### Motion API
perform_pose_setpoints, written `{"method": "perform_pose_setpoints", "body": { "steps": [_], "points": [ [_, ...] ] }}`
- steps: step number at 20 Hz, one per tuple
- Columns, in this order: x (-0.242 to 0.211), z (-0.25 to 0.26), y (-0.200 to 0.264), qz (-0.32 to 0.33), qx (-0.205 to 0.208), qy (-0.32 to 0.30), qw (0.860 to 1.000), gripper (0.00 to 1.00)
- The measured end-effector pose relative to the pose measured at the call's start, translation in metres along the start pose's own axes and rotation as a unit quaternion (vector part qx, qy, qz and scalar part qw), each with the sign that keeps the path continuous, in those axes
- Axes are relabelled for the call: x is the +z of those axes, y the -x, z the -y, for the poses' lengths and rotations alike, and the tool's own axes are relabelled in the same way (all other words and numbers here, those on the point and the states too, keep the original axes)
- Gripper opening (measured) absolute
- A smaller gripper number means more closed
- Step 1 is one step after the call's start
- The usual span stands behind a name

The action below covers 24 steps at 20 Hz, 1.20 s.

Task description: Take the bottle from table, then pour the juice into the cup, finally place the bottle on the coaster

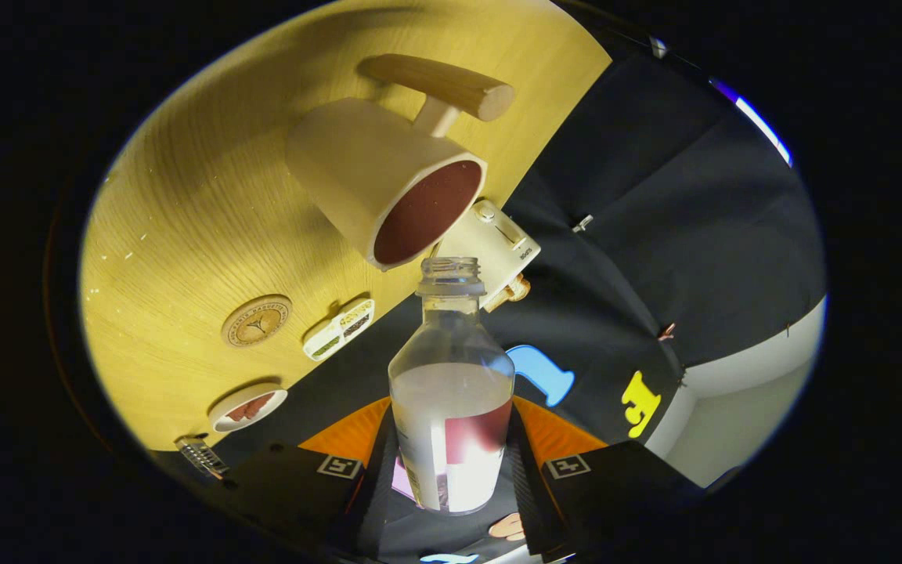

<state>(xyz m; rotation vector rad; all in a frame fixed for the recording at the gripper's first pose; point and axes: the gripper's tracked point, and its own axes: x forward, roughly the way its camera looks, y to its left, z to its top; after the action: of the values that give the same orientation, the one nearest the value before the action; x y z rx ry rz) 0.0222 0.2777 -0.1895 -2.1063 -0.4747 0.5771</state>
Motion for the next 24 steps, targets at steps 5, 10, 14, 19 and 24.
{"method": "perform_pose_setpoints", "body": {
  "steps": [5, 10, 14, 19, 24],
  "points": [
    [-0.006, -0.017, 0.008, -0.03, 0.043, -0.131, 0.99, 0.7],
    [0.0, -0.024, 0.017, -0.054, 0.075, -0.303, 0.948, 0.7],
    [0.01, -0.029, 0.017, -0.071, 0.1, -0.454, 0.882, 0.7],
    [0.027, -0.022, 0.028, -0.049, 0.095, -0.635, 0.765, 0.7],
    [0.026, -0.017, 0.039, -0.018, 0.076, -0.775, 0.627, 0.7]
  ]
}}
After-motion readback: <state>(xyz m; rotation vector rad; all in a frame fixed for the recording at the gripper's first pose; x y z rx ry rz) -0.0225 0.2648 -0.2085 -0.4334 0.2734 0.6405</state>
